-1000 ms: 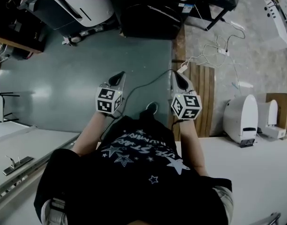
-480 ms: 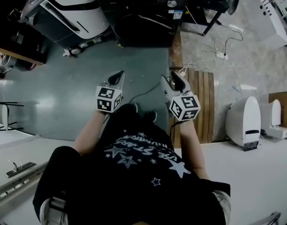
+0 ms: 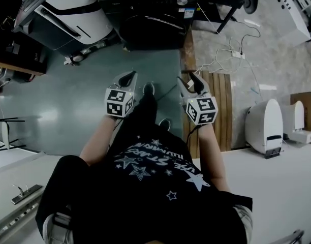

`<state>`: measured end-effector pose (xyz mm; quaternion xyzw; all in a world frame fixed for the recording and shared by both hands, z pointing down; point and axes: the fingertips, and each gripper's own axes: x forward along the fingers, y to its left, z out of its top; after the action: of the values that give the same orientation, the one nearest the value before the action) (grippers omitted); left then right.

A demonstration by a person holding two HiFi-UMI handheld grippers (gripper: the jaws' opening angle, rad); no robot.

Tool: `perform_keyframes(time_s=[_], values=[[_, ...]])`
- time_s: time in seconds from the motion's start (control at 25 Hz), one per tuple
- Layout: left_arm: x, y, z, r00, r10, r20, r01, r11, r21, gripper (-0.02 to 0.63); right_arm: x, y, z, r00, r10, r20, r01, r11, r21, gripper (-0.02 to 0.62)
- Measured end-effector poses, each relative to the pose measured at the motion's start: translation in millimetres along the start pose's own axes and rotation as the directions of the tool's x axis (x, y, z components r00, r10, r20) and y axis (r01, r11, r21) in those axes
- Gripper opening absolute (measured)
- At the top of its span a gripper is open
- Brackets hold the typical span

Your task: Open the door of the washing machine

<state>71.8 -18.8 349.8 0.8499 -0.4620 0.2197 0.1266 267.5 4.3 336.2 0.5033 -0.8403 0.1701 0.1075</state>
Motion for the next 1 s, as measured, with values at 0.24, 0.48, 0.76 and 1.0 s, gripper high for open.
perform_keyframes(time_s=[0.24,0.48,0.76,1.0], values=[[42.7,36.0,3.6,1.000,-0.006,-0.017,0.005,0.999,-0.039,0.011,54.3,-25.4,10.2,0.999,-0.028,-0.047,0.028,1.000,0.008,0.230],[107.4,90.1,-0.4,0.996,-0.003,-0.084,-0.005,0.995,-0.101,0.011,131.7,-64.2,6.5,0.990,-0.052,-0.131,0.057,0.998,0.035,0.230],[185.1,145.6,15.9,0.989,-0.054,-0.140,0.039,0.993,-0.109,0.011,222.1,-106.2,9.3,0.969,-0.085,-0.233,0.093,0.995,0.023,0.230],[232.6,166.6,5.8,0.974,-0.115,-0.193,0.089,0.987,-0.137,0.011,280.8,-138.9,10.3,0.945,-0.130,-0.299,0.134,0.991,-0.006,0.230]])
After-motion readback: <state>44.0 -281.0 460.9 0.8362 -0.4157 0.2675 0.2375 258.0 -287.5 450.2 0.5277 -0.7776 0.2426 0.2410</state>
